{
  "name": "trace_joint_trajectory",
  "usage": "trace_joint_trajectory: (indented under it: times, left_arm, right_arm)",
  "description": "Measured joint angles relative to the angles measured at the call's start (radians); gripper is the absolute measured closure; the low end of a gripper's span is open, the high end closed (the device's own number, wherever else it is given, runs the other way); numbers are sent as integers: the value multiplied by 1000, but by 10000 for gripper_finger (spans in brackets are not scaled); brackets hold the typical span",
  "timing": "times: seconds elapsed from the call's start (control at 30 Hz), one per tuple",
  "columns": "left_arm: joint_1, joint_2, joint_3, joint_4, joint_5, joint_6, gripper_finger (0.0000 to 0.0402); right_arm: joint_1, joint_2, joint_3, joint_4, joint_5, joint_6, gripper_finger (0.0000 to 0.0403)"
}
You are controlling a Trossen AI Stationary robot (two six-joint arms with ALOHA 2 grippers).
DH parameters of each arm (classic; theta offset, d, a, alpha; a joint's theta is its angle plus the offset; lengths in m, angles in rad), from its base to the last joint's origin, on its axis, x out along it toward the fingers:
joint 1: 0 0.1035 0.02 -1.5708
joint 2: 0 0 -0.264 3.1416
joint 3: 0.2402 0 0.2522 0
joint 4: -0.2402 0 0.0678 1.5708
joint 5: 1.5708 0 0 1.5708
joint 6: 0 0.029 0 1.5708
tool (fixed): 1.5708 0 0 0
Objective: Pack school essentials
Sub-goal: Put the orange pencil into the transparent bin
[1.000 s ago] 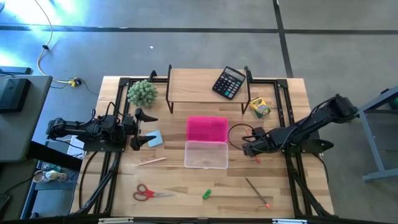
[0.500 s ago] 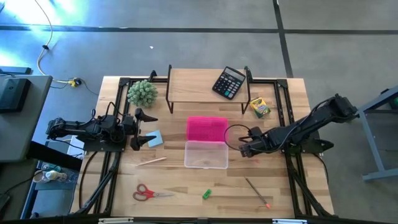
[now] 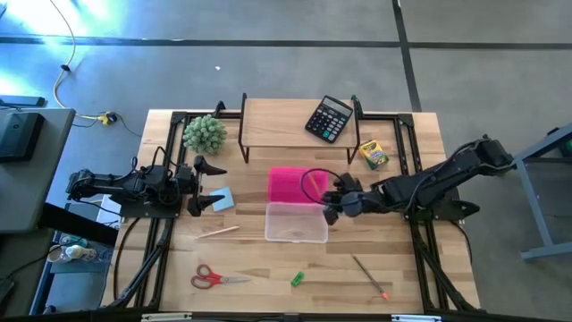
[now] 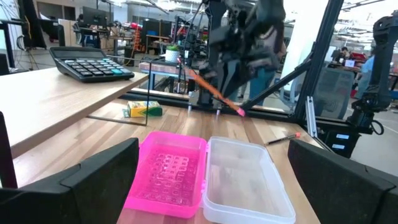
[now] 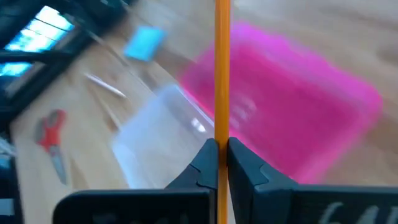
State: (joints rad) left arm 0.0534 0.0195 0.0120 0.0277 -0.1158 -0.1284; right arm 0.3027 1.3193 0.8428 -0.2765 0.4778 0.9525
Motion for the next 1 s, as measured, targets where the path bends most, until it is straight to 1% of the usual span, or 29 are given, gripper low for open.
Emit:
trace_joint_trajectory:
  times: [0.07, 0.17, 0.33, 0.47, 0.7, 0.83, 1.0]
  left_arm:
    - [0, 0, 0, 0, 0, 0, 2]
    - [0, 0, 0, 0, 0, 0, 2]
    - [0, 0, 0, 0, 0, 0, 2]
    - [0, 0, 0, 0, 0, 0, 2]
    - [0, 0, 0, 0, 0, 0, 2]
    - [0, 0, 0, 0, 0, 0, 2]
    - [0, 0, 0, 0, 0, 0, 2]
  right_arm:
    - [-18, 20, 20, 59, -2, -85, 402]
    - [-43, 66, 56, 122, -40, -181, 402]
    - [-62, 192, 122, 128, -165, -253, 402]
    - [-53, 299, 181, 97, -254, -281, 402]
    - [-28, 450, 278, -24, -331, -285, 394]
    - [-26, 491, 306, -37, -361, -322, 393]
    - [-31, 495, 309, -46, -367, -326, 392]
